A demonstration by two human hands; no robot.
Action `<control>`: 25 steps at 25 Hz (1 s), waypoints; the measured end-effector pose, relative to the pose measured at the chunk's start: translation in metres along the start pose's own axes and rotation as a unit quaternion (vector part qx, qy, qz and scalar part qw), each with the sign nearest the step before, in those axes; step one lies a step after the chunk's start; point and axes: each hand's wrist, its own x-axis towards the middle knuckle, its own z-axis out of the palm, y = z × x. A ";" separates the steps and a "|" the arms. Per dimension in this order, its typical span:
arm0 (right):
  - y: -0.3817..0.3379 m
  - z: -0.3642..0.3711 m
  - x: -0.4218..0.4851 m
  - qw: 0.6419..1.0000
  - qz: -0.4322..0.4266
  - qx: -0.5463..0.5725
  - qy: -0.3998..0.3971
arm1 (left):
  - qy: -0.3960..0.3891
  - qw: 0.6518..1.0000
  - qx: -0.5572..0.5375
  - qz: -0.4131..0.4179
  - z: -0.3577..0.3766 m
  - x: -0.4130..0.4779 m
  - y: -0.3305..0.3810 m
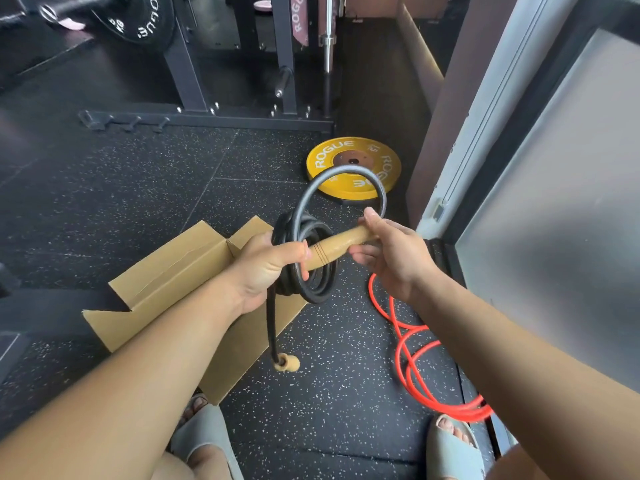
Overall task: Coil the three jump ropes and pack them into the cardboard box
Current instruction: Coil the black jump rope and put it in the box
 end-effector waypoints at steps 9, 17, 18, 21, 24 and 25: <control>-0.007 0.010 -0.018 0.994 0.051 -0.003 -0.101 | 0.078 0.992 -0.071 -0.072 0.006 -0.003 -0.003; 0.015 0.018 -0.023 0.988 -0.063 -0.026 -0.139 | 0.019 0.975 -0.206 -0.078 0.006 0.001 0.002; 0.019 0.016 -0.020 0.979 -0.121 -0.108 -0.126 | -0.004 0.974 -0.212 -0.080 0.007 -0.001 0.002; 0.028 0.011 -0.016 0.906 -0.283 -0.311 -0.056 | -0.046 0.974 -0.213 -0.065 0.009 -0.004 0.006; 0.032 0.013 -0.019 0.880 -0.343 -0.321 -0.064 | -0.060 0.967 -0.241 -0.052 0.008 -0.005 0.014; 0.033 0.015 -0.021 0.881 -0.352 -0.307 -0.074 | -0.062 0.966 -0.246 -0.050 0.007 -0.005 0.016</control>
